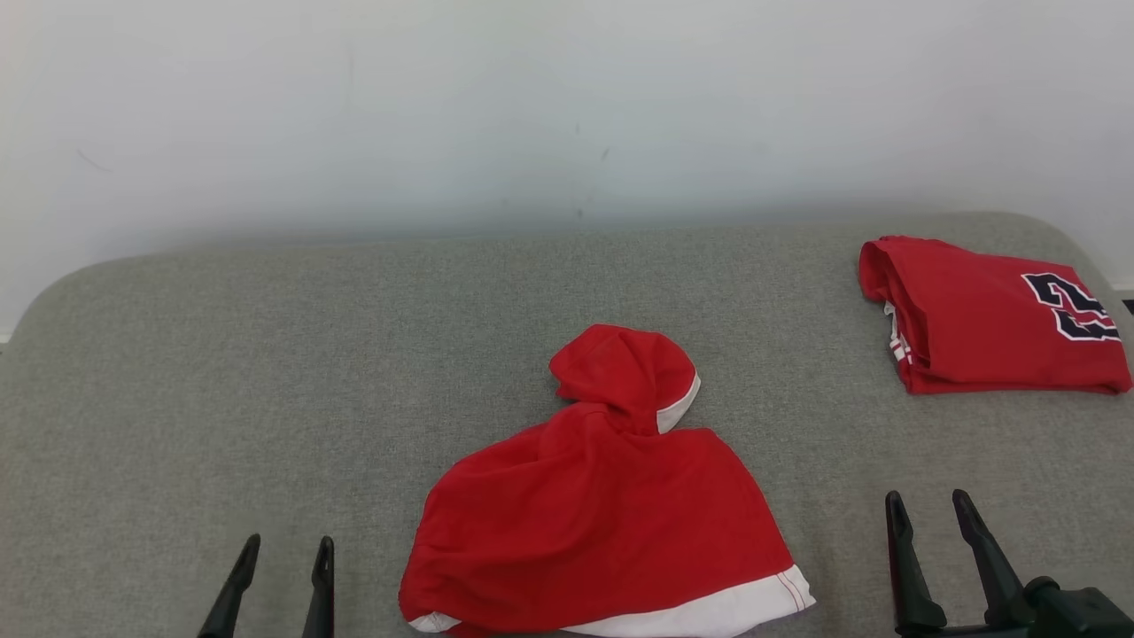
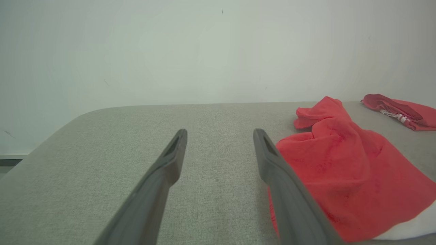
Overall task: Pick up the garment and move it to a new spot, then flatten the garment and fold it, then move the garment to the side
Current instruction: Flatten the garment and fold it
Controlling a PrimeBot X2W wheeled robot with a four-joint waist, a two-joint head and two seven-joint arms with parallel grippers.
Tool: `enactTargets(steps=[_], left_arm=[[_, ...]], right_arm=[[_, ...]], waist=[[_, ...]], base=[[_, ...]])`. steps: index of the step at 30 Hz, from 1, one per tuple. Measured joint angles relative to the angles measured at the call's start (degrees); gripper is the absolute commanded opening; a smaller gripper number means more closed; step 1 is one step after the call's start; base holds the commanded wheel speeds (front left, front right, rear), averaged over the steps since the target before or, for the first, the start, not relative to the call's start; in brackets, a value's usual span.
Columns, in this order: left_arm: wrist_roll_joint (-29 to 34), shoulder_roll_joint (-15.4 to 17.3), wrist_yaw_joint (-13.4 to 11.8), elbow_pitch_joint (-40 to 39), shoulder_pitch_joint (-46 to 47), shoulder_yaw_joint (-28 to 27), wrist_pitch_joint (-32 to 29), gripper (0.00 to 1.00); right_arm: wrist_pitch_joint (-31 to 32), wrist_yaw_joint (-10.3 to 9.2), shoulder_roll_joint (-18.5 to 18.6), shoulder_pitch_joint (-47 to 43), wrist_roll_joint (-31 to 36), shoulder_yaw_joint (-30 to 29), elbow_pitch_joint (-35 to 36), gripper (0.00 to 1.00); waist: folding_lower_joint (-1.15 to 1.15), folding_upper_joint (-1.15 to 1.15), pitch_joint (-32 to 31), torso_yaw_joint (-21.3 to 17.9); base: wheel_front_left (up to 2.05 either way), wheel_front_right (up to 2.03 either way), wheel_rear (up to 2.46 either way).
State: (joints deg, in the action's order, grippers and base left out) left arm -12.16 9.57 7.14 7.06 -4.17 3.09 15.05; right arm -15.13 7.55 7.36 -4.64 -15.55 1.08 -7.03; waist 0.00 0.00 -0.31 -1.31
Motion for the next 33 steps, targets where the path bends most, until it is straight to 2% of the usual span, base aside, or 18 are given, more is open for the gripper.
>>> enactTargets(steps=[4,14,31,32,33], left_arm=[[-0.08,1.23,0.12,2.18,-0.27,2.77,0.00,1.00],[-2.97,4.22,0.37,12.20,1.91,14.89,-0.09,1.00],[-7.38,6.00,0.42,19.14,11.94,24.65,-0.01,1.00],[-7.69,6.00,0.42,19.47,12.26,24.90,-0.01,0.75],[-7.88,6.11,0.41,19.67,12.65,25.38,-0.01,0.40]], right_arm=[[0.02,0.00,0.57,0.19,-0.02,1.00,-1.52,1.00],[0.33,0.00,3.44,3.27,-0.93,6.17,-10.20,1.00],[0.14,0.00,2.63,11.26,-4.25,15.90,-27.85,1.00],[0.01,0.00,2.53,11.91,-4.71,16.16,-28.76,0.91],[-0.03,0.00,2.46,12.50,-5.17,16.48,-29.52,0.37]], waist=[[0.00,0.00,0.35,0.11],[0.00,0.00,3.05,0.50],[0.00,0.00,7.13,1.31],[0.00,0.00,7.21,1.33],[0.00,0.00,7.27,1.33]], base=[[0.00,0.00,0.00],[0.00,0.00,0.00],[0.00,0.00,0.00],[0.00,0.00,0.00],[0.00,0.00,0.00]])
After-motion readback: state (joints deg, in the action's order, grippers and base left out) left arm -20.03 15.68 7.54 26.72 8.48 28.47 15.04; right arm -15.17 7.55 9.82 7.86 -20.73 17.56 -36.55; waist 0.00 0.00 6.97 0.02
